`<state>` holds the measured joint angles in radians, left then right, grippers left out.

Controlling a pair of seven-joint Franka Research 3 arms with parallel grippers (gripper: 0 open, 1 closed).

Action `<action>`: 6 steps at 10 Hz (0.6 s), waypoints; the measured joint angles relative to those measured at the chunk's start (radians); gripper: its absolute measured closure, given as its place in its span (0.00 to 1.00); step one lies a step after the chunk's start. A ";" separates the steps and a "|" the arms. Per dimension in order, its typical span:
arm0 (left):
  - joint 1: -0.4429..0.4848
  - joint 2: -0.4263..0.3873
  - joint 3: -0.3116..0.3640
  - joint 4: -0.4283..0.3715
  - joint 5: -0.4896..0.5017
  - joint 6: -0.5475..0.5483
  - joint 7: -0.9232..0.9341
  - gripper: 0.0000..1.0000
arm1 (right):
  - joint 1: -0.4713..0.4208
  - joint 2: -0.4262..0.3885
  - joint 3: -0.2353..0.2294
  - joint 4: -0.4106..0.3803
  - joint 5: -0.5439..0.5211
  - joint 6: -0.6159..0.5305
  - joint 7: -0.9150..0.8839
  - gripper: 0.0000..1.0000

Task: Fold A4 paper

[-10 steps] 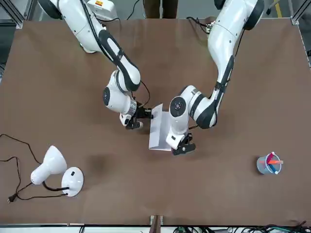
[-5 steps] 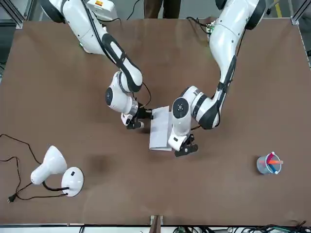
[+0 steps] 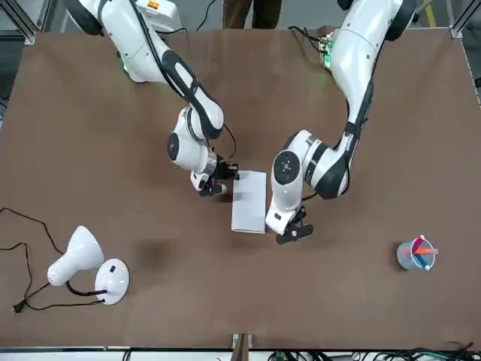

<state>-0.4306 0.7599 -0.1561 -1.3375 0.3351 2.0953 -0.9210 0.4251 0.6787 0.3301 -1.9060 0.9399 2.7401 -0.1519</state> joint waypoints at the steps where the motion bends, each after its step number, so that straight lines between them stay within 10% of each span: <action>1: 0.011 -0.004 0.000 0.000 -0.025 0.000 0.001 0.86 | 0.002 0.001 0.000 -0.003 0.000 0.000 0.000 0.97; 6: 0.071 -0.033 -0.003 0.030 -0.090 0.011 0.001 0.16 | 0.002 0.006 -0.001 0.009 0.000 0.013 0.000 0.97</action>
<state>-0.3595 0.7266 -0.1593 -1.3071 0.2448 2.1064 -0.9195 0.4275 0.6846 0.3289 -1.8966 0.9399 2.7528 -0.1520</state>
